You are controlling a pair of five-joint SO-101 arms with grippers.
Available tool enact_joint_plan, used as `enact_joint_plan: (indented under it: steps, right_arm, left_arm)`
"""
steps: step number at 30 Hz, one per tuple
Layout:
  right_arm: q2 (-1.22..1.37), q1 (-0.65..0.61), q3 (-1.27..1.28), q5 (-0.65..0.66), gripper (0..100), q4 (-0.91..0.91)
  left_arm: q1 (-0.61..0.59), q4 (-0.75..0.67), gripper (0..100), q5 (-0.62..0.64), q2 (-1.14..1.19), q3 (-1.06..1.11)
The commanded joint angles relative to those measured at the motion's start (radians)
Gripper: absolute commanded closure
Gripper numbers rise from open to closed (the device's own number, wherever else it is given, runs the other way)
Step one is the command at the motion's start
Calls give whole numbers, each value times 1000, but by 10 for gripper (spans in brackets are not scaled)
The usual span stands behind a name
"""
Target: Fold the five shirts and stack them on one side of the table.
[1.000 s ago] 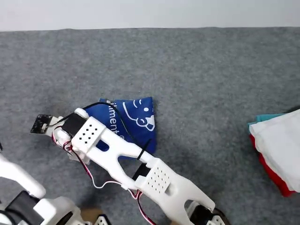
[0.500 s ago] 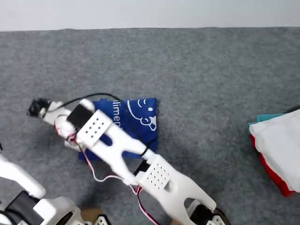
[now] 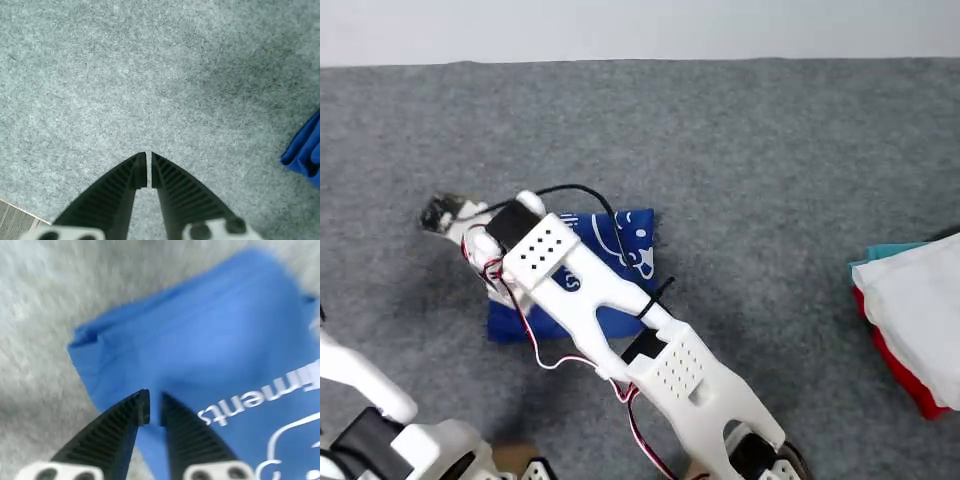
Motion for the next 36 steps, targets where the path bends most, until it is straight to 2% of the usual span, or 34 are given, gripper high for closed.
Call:
enact_joint_plan:
  steps: [1, 8, 14, 17, 22, 24, 27, 31, 34, 36]
  right_arm:
    - [-73, -53, 52, -15, 988, 30]
    - [25, -101, 64, -15, 988, -96]
    - [48, -51, 58, -6, 987, -214]
    - [-5, -13, 8, -5, 980, -177]
    - [-59, 65, -100, -12, 877, -22]
    - [-71, 99, -130, -12, 865, 31]
    - [-91, 160, -133, -12, 872, 41]
    - [-143, 214, -100, -12, 988, 41]
    - [-200, 252, 12, -25, 989, 42]
    - [-254, 278, 106, -91, 990, 42]
  left_arm:
    - [21, -15, 974, 3, -6, 1]
    - [72, -15, 974, 72, -12, 2]
    - [86, -15, 974, 74, -12, 2]
    - [86, -15, 974, 74, -12, -1]
    - [97, -15, 974, 74, -12, -1]
    - [127, -9, 974, 71, -12, -1]
    - [207, -9, 974, 69, -12, -1]
    - [361, -14, 974, 69, -3, 1]
    - [491, -17, 974, 69, -2, 2]
    - [574, -32, 975, 69, -2, 7]
